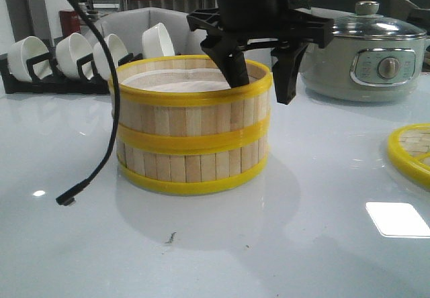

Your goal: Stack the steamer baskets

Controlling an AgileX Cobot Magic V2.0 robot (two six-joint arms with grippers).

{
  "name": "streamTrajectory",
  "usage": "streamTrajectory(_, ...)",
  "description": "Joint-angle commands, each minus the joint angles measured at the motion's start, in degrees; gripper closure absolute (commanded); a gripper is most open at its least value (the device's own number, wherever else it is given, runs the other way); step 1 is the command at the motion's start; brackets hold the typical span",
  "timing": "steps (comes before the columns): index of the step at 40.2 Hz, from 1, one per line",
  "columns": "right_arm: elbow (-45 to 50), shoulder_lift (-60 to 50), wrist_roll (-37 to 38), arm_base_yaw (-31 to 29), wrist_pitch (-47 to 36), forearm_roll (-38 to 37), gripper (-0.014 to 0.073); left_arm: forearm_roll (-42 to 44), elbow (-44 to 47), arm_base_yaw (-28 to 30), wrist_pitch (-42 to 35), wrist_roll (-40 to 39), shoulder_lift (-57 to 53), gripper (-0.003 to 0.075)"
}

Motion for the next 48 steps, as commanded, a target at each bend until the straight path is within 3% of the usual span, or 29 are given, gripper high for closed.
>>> streamTrajectory(1, -2.2, -0.5, -0.1, -0.2, -3.0, -1.6, 0.0250, 0.3, -2.0, -0.4, -2.6, -0.3, -3.8, 0.0232)
streamTrajectory(39, -2.2, -0.5, -0.1, -0.2, -3.0, -1.6, 0.0250, 3.0, -4.2, -0.4, -1.5, -0.3, -3.9, 0.0232)
streamTrajectory(48, -2.2, -0.5, -0.1, -0.2, -3.0, -1.6, 0.0250, 8.3, -4.2, 0.1, -0.9, -0.3, -6.2, 0.0233)
